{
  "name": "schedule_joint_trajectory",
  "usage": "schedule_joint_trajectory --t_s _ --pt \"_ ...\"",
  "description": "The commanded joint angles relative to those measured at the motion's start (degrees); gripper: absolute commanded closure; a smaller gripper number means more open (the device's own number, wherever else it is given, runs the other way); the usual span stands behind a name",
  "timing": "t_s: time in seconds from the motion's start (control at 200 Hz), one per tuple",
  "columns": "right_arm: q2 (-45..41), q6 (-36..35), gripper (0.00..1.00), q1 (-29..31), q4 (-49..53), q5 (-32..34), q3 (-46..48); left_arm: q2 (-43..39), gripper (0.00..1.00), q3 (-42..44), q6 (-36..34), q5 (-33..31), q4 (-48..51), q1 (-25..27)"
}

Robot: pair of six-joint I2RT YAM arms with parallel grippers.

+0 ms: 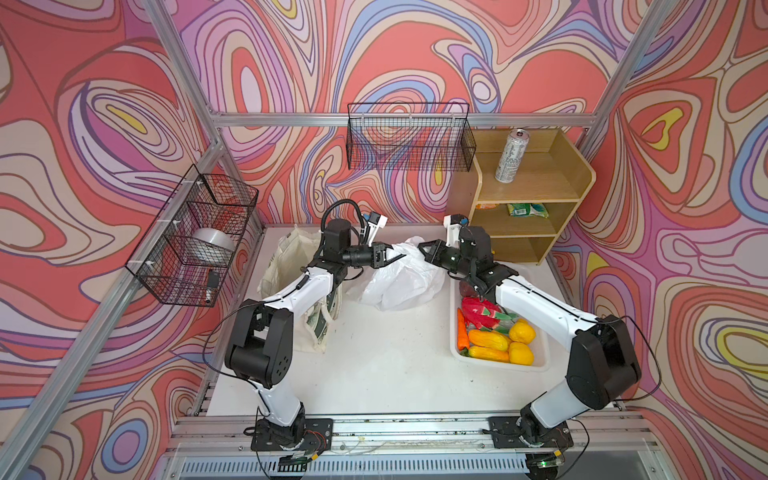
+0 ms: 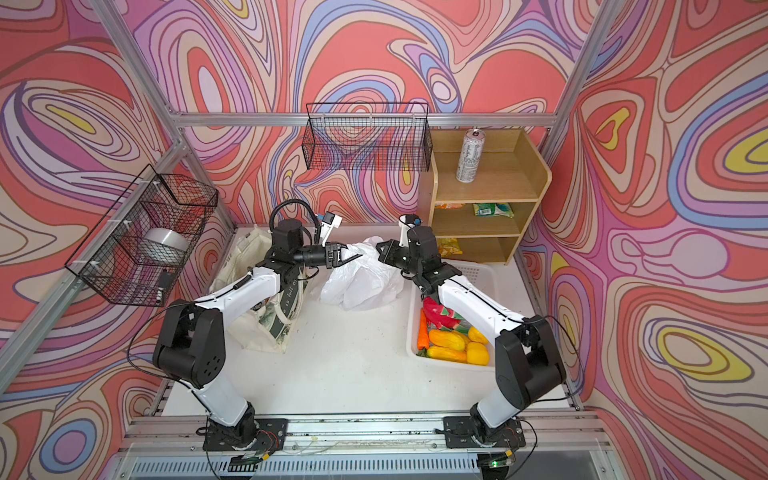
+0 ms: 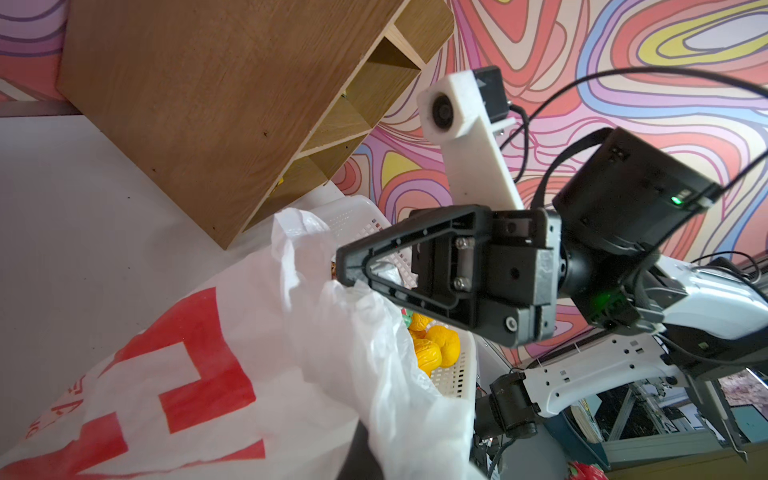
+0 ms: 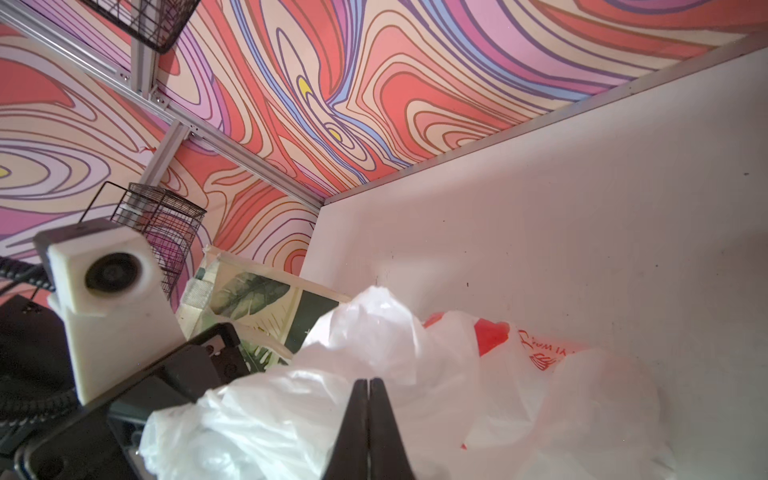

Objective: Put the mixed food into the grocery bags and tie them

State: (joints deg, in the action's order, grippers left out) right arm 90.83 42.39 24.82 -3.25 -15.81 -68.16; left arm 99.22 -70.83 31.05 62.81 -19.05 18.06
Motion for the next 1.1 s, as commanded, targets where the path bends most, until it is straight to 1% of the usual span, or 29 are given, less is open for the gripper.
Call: schedule_joint_trajectory --t_s 0.0,0.105,0.24,0.441,0.561,0.716,0.946,1.097 --pt "1.23 1.82 1.0 -2.76 6.33 2.29 1.28 -0.74 1.0 -0.73 0.01 1.26 -5.72 -2.03" --pt "0.62 0.82 1.0 -2.02 6.8 0.59 1.1 -1.05 1.0 0.16 2.51 -2.57 -8.86 -1.98" --pt "-2.14 -2.94 1.0 1.46 11.18 4.48 1.0 -1.22 1.0 0.34 3.51 -7.07 -9.6 -2.07" --pt "-5.91 -4.79 1.0 6.46 14.58 9.92 3.42 -0.43 1.0 -0.92 4.04 -8.08 -8.56 -2.07" --pt "-5.79 -3.25 1.0 7.93 13.17 10.1 6.79 0.0 1.0 -1.57 3.42 -8.48 -7.27 -2.11" --pt "-0.97 -1.88 1.0 7.96 8.37 9.79 10.26 0.44 1.0 -2.1 4.24 -7.04 -8.13 -2.1" --pt "0.42 -2.04 1.0 7.92 5.23 9.52 9.71 0.67 1.0 -2.91 3.93 -0.9 -7.29 -2.24" --pt "-0.31 -1.71 1.0 7.96 3.38 8.78 10.43 0.88 0.87 -2.1 4.96 1.59 -8.94 -2.24"
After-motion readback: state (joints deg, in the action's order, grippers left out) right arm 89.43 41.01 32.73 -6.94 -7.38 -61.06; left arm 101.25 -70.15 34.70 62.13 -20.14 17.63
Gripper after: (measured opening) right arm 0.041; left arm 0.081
